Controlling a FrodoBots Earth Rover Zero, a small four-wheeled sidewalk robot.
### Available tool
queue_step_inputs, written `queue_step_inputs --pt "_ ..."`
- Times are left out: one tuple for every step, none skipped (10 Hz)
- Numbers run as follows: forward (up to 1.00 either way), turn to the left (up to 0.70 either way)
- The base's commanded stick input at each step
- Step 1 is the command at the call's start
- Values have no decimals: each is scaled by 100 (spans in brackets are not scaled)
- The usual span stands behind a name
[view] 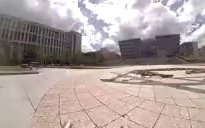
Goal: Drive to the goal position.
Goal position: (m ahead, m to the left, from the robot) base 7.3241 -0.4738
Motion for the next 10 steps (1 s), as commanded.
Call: queue_step_inputs --pt "70 0" --pt "70 0" --pt "70 0" --pt "70 0" --pt "70 0" --pt "70 0" --pt "70 0" --pt "70 0" --pt "70 0" --pt "70 0"
